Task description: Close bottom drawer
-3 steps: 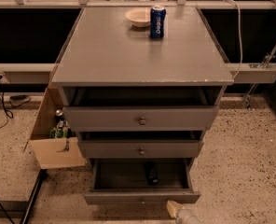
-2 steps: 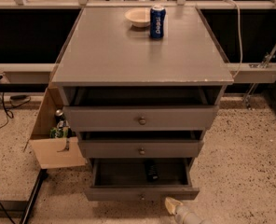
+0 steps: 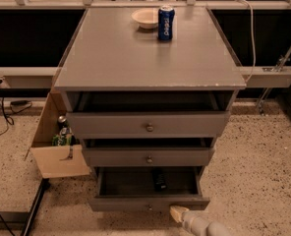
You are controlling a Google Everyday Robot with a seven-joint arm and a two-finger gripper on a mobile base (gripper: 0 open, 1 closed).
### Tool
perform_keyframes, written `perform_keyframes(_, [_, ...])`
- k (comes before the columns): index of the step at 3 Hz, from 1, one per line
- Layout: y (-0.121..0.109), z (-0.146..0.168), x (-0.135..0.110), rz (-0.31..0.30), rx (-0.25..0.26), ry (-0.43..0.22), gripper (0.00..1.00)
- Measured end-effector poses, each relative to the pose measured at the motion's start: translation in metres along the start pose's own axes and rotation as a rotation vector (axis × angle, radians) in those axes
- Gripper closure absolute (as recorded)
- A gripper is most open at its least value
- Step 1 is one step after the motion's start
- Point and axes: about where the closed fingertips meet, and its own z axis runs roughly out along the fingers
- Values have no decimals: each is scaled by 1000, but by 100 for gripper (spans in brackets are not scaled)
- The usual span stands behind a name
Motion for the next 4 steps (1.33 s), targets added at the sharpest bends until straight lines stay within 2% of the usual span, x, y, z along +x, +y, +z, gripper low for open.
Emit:
perform_keyframes(1, [30, 28, -3, -70, -77, 58, 100])
perform_keyframes(2, [30, 28, -3, -70, -77, 58, 100])
perform_keyframes(4, [36, 24, -11, -237, -100, 88, 100])
